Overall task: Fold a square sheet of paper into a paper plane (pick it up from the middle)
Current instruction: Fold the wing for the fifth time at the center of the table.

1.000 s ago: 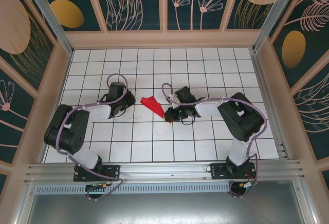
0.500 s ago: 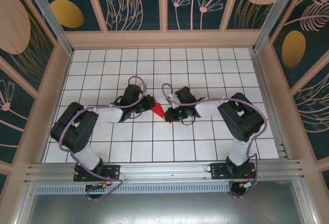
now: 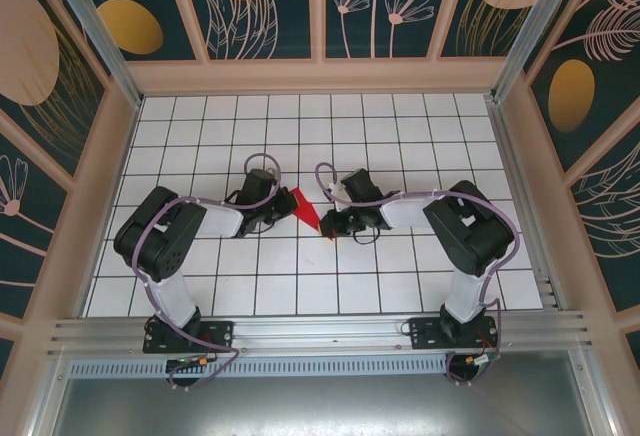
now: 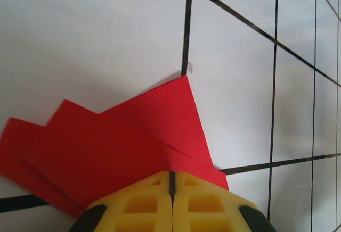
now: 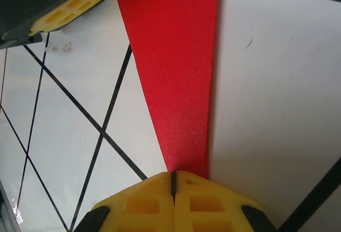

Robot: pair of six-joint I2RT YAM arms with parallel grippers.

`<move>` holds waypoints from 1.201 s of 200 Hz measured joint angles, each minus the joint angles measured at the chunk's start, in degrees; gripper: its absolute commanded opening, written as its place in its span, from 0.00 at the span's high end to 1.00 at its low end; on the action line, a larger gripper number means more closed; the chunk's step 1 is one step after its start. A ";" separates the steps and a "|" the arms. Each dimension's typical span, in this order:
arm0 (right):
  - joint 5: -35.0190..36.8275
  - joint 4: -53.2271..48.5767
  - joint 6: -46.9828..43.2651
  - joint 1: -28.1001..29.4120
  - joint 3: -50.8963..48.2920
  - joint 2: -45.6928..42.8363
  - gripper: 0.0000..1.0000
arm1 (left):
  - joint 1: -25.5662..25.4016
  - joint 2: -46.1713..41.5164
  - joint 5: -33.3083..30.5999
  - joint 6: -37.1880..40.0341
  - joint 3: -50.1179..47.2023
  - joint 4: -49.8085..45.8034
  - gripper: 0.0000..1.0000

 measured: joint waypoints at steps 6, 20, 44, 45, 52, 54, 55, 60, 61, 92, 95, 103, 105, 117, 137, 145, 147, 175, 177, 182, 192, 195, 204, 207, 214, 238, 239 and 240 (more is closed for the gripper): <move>0.00 0.20 0.00 0.00 -0.15 -0.02 1.00 | 0.24 -0.20 0.00 -0.22 -0.66 0.83 0.92; -0.15 0.50 0.00 -0.02 -0.28 -0.04 1.00 | 1.31 -1.03 -0.07 -0.44 -2.45 2.43 0.92; -0.39 1.16 0.00 -0.15 -0.68 -0.04 1.00 | 4.79 -2.86 -0.81 -0.61 -5.11 3.56 0.91; -0.39 1.16 0.00 -0.15 -0.68 -0.04 1.00 | 4.90 -2.91 -0.85 -0.61 -5.18 3.58 0.91; -0.42 1.33 0.00 -0.15 -0.81 -0.04 1.00 | 5.88 -3.21 -1.11 -0.59 -5.57 3.72 0.91; -0.42 1.42 0.00 -0.15 -0.85 -0.04 1.00 | 6.12 -3.28 -1.16 -0.59 -5.66 3.72 0.91; -0.42 1.44 0.00 -0.15 -0.85 -0.04 1.00 | 6.19 -3.30 -1.14 -0.61 -5.68 3.72 0.91; -0.44 1.51 0.00 -0.20 -0.90 -0.09 1.00 | 6.78 -3.39 -1.14 -0.59 -5.77 3.74 0.91; -0.44 1.53 0.02 -0.20 -0.90 -0.09 1.00 | 6.84 -3.39 -1.14 -0.59 -5.79 3.74 0.91; -0.59 1.75 0.02 -0.20 -0.98 -0.09 1.00 | 8.83 -3.41 -1.22 -0.04 -5.64 3.56 0.91; -0.59 1.75 0.02 -0.20 -0.98 -0.09 1.00 | 8.94 -3.41 -1.25 0.11 -5.55 3.41 0.91; -0.59 1.75 0.02 -0.20 -0.98 -0.11 1.00 | 9.16 -3.41 -1.36 0.55 -5.14 2.71 0.90; -0.59 1.75 0.02 -0.20 -0.96 -0.11 1.00 | 9.18 -3.41 -1.38 0.63 -5.07 2.56 0.90; -0.59 1.73 0.02 -0.20 -0.83 -0.20 1.00 | 9.38 -3.76 -2.10 1.44 -4.44 1.07 0.89; -0.57 1.20 0.15 -0.20 -0.46 -0.24 1.00 | 10.19 -6.25 -3.04 2.97 -4.35 -1.86 0.89; -0.57 0.96 0.26 -0.17 -0.33 -0.22 1.00 | 10.45 -7.72 -2.78 3.41 -4.35 -2.38 0.89; -0.57 0.87 0.24 -0.13 -0.26 -0.22 1.00 | 10.49 -8.13 -2.64 3.48 -4.37 -2.38 0.89; -0.39 0.44 0.42 -0.09 -0.04 -0.17 1.00 | 10.14 -12.35 0.50 3.76 -4.48 -0.92 0.91; -0.42 0.42 0.42 -0.07 -0.02 -0.17 1.00 | 10.10 -12.48 0.74 3.74 -4.48 -0.68 0.92; -0.39 0.37 0.44 -0.07 0.02 -0.13 1.00 | 9.77 -12.55 1.38 3.76 -4.48 0.09 0.92; -0.42 0.37 0.46 -0.07 0.04 -0.07 1.00 | 8.90 -12.35 2.51 3.76 -4.46 1.20 0.92; -0.42 0.37 0.46 -0.07 0.04 -0.07 1.00 | 8.57 -12.20 2.73 3.78 -4.44 1.33 0.93; -0.39 0.37 0.48 -0.04 0.07 -0.07 1.00 | 7.45 -11.39 3.56 3.78 -4.17 1.64 0.93; -0.39 0.37 0.48 -0.04 0.07 -0.07 1.00 | 7.10 -10.91 3.74 3.80 -3.96 1.64 0.93; -0.39 0.37 0.50 -0.04 0.07 -0.04 1.00 | 6.29 -9.53 4.15 3.82 -3.30 1.68 0.94; -0.39 0.39 0.92 -0.04 0.07 0.02 1.00 | 4.59 -4.37 5.25 3.80 -0.63 1.68 0.94; -0.39 0.39 0.92 -0.04 0.07 0.02 1.00 | 4.59 -4.07 5.22 3.80 -0.50 1.70 0.94; -0.39 0.37 0.94 -0.04 0.07 0.02 1.00 | 4.59 -3.91 5.22 3.78 -0.42 1.68 0.94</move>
